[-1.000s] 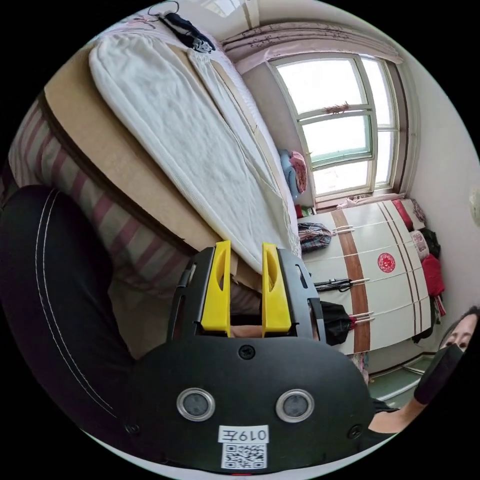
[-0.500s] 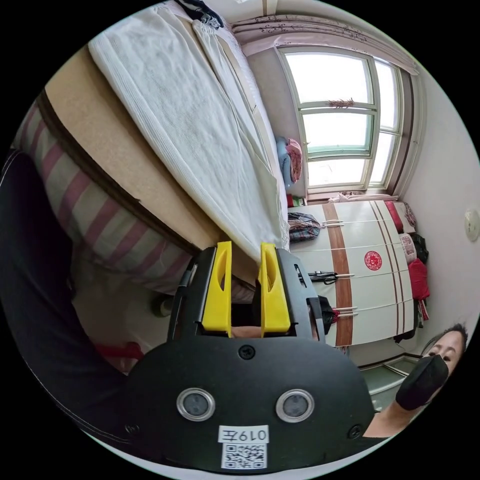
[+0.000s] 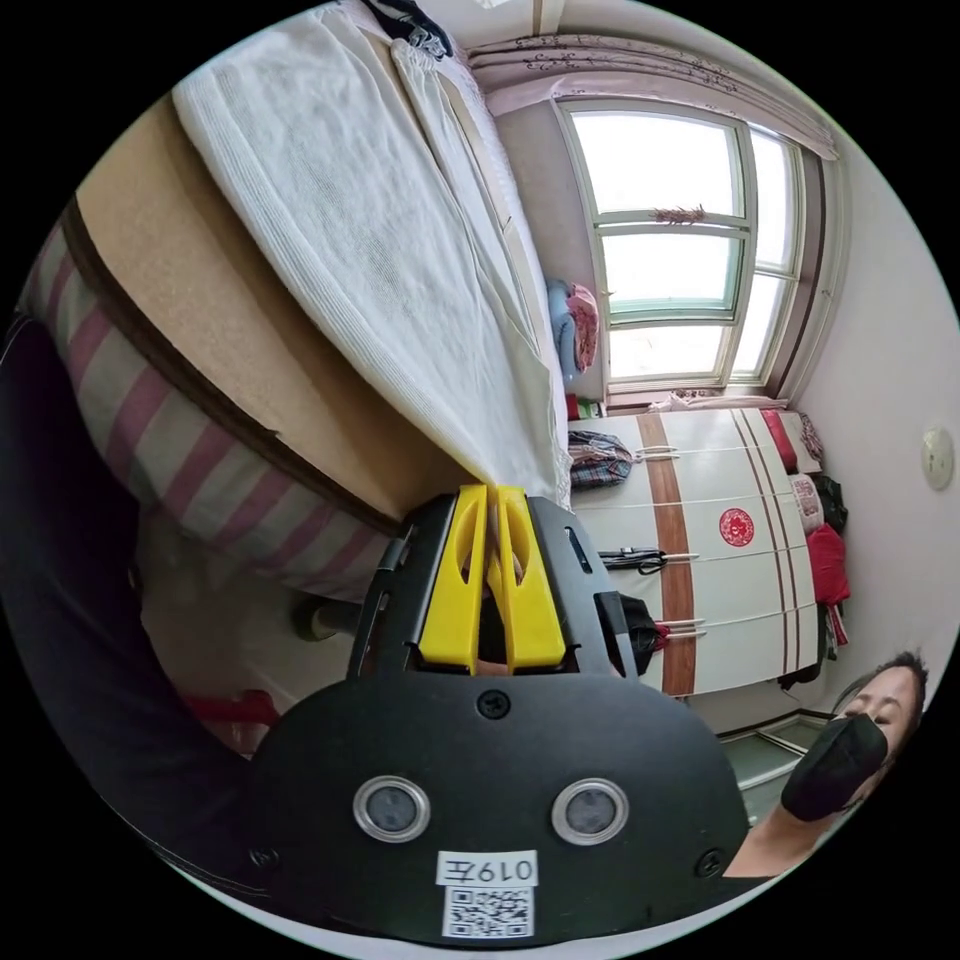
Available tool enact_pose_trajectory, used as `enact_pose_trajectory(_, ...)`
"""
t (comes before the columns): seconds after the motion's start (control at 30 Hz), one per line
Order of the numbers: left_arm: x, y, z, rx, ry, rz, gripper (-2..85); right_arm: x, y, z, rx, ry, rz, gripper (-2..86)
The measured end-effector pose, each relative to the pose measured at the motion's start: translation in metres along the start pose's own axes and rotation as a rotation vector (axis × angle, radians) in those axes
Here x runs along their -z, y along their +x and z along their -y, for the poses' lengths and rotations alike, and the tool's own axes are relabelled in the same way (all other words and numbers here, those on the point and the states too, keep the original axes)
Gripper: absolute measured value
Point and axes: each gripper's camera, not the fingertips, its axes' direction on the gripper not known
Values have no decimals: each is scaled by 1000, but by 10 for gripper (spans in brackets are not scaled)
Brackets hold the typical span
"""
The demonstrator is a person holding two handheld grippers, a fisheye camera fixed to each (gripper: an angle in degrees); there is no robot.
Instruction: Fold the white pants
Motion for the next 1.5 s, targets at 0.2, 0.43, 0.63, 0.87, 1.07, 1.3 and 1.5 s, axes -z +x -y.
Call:
enact_pose_trajectory(0.2,4,-4,-6,-5,-2,-13,24,-10,10,0,-9,-68,-70,22)
enact_pose_trajectory(0.43,10,-7,-20,-40,7,46,24,3,14,-1,42,-44,-34,-6)
enact_pose_trajectory(0.63,12,-23,-32,-54,1,87,24,5,6,2,105,-57,-39,-8)
enact_pose_trajectory(0.87,75,-35,-26,-64,110,167,29,6,8,6,97,-54,-58,-8)
enact_pose_trajectory(1.07,214,-56,7,18,492,387,62,6,11,11,96,-57,-66,-8)
enact_pose_trajectory(1.3,258,-108,80,143,447,447,59,6,17,15,88,-52,-79,-7)
enact_pose_trajectory(1.5,256,-125,102,94,401,427,50,6,24,19,68,-48,-68,-7)
